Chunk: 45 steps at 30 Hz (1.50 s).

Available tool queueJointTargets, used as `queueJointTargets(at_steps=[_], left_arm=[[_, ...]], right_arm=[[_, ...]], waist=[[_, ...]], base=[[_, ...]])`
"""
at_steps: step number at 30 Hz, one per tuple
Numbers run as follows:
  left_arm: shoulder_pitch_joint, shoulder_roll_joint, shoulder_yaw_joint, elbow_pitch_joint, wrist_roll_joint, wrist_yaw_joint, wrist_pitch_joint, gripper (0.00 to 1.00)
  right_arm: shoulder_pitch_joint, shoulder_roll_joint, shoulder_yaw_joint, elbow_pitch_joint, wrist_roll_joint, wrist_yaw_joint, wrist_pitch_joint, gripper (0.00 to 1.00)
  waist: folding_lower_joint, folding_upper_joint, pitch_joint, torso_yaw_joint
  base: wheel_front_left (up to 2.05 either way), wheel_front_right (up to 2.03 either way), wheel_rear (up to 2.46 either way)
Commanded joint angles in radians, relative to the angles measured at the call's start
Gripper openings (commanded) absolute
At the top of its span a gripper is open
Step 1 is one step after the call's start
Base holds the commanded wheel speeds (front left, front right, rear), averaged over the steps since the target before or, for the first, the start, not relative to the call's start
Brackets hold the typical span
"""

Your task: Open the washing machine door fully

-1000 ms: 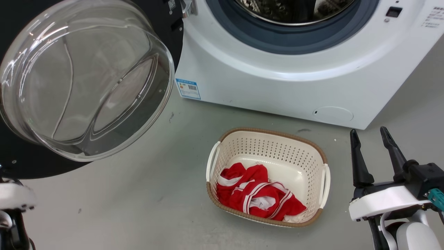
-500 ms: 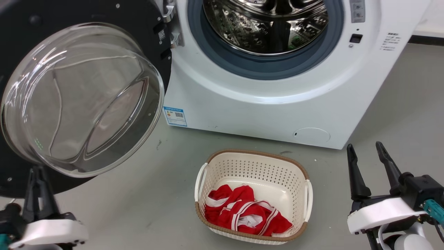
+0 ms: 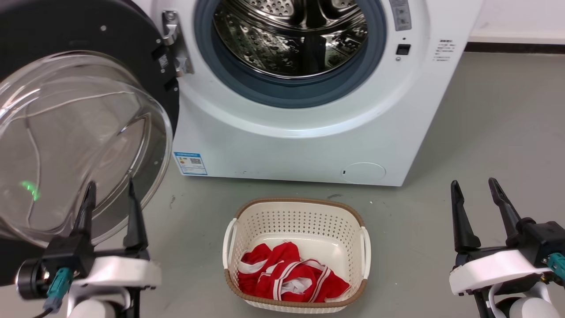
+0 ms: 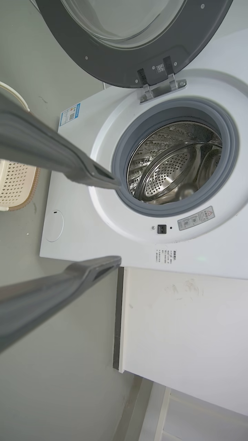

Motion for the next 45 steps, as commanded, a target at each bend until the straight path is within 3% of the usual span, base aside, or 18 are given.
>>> queueJointTargets(at_steps=[1,13,24,45], left_arm=[[-0.035,-0.009,-0.011,-0.003,0.014,-0.01,-0.003,1.0],[-0.157,-0.082,-0.061,0.022,0.089,-0.045,-0.003,1.0],[-0.104,-0.138,-0.035,0.062,0.144,-0.048,-0.003,1.0],[-0.097,-0.183,0.014,0.098,0.185,-0.102,-0.003,1.0]], right_arm=[[0.001,0.001,-0.005,-0.009,-0.01,-0.001,0.001,1.0],[-0.01,0.001,-0.023,-0.031,-0.018,-0.001,0.002,1.0],[-0.002,0.001,-0.008,0.005,-0.005,-0.001,-0.011,1.0],[0.007,0.001,-0.003,0.022,0.006,-0.001,-0.016,1.0]], waist=[[0.0001,0.0,0.003,-0.019],[0.0001,0.0,0.01,-0.063],[0.0001,0.0,0.005,-0.058],[0.0001,0.0,-0.004,-0.063]], base=[[0.0,0.0,0.0],[0.0,0.0,0.0],[0.0,0.0,0.0],[0.0,0.0,0.0]])
